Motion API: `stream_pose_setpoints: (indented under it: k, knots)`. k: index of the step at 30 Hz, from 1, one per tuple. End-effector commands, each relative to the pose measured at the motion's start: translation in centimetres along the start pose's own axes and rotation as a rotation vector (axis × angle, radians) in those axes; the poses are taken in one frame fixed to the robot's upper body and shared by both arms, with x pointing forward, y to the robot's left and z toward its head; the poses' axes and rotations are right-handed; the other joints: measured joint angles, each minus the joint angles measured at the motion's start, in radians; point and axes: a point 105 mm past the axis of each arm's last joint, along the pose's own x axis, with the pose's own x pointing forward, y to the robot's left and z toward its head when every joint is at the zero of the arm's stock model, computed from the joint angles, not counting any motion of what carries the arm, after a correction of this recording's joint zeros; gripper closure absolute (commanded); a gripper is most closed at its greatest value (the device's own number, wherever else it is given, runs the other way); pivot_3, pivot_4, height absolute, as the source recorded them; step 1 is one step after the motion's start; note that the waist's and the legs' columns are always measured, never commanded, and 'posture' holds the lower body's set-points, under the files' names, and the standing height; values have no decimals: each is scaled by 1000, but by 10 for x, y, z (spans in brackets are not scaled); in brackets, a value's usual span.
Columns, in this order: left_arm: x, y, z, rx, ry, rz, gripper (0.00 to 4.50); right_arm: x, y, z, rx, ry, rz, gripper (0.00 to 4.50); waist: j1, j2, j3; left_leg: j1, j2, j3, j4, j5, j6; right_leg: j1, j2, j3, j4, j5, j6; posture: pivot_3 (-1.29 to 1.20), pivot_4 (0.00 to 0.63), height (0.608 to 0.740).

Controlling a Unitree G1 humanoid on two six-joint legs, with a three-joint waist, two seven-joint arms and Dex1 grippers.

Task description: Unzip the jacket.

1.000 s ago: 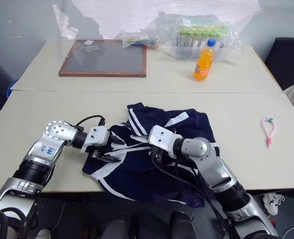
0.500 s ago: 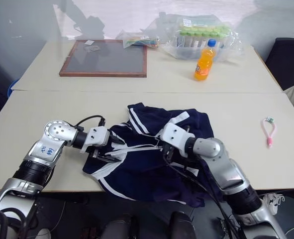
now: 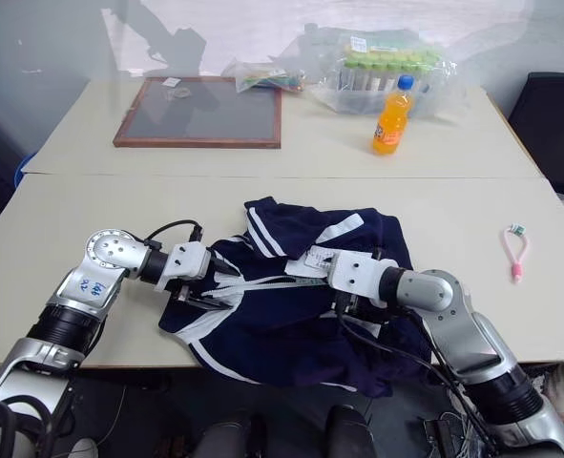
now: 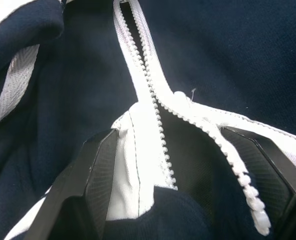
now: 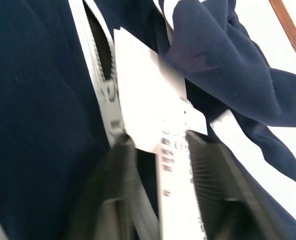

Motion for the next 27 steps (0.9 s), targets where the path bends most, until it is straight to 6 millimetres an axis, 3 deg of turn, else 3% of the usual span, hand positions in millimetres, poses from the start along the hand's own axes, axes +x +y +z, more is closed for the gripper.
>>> stream_pose_setpoints:
  k: [1,8,17,20,26,27]
  knots:
    - [3,-2,-6,-4,29,-8,1052,-4,-4,6,-52,-15,-17,1876,0,0,0,0,0,0,0,0,0,0,0,0,0,0,0,0,150,740]
    - [4,0,-4,3,29,-7,1052,12,3,5,-64,-20,-48,1876,0,0,0,0,0,0,0,0,0,0,0,0,0,0,0,0,150,740]
    - [2,3,-2,9,34,-7,1052,35,-4,-6,-119,7,-140,1876,-1,0,0,0,0,0,0,0,0,0,0,0,0,0,0,0,150,740]
    - [1,3,-2,10,36,-7,1052,38,-8,-12,-112,17,-161,2545,-2,0,0,0,0,0,0,0,0,0,0,0,0,0,0,0,150,740]
    - [0,4,-3,7,36,-6,1052,39,-9,-10,-92,-15,-169,4480,-3,0,0,1,0,0,0,0,0,1,0,0,0,0,0,0,150,740]
    - [0,4,-3,6,35,-6,1052,38,-9,-9,-89,-21,-168,4480,-3,0,0,1,0,0,0,0,0,1,0,0,0,0,0,0,150,740]
